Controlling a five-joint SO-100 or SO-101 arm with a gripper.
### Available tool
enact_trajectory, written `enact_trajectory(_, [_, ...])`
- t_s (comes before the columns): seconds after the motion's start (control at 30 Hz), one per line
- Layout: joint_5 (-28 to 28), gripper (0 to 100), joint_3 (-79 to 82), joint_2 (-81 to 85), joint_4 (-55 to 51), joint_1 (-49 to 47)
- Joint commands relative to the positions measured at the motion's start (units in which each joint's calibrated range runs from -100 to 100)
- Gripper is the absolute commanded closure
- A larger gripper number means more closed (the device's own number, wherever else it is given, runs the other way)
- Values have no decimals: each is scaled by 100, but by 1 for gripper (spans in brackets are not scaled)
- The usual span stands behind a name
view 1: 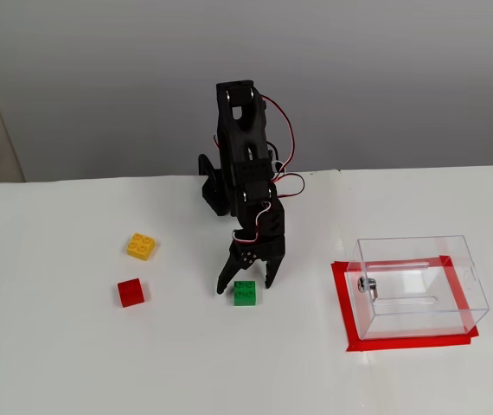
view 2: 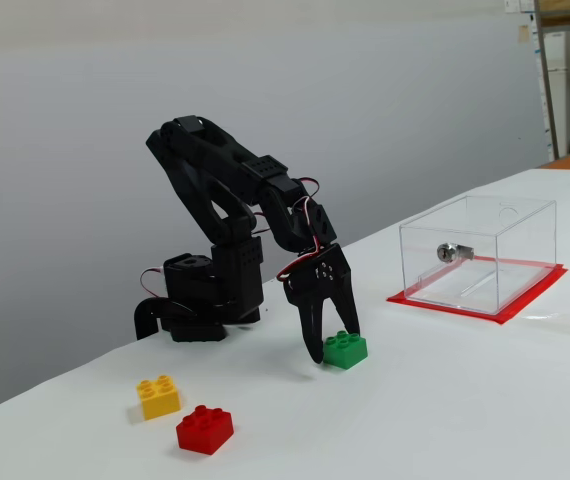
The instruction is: Pick the green lego brick and place it into the transparent box
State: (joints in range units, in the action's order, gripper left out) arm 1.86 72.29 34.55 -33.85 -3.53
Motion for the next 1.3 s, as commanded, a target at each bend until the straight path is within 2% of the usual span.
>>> enact_trajectory(0.0, [-8,60,-239,-14,-18,75])
enact_trajectory(0.23, [-8,62,-239,-22,-18,75])
enact_trajectory(0.4, [-8,78,-239,-22,-18,75])
enact_trajectory(0.53, [-8,84,-239,-22,-18,75])
enact_trajectory(1.27, [-3,85,-529,80,-10,319])
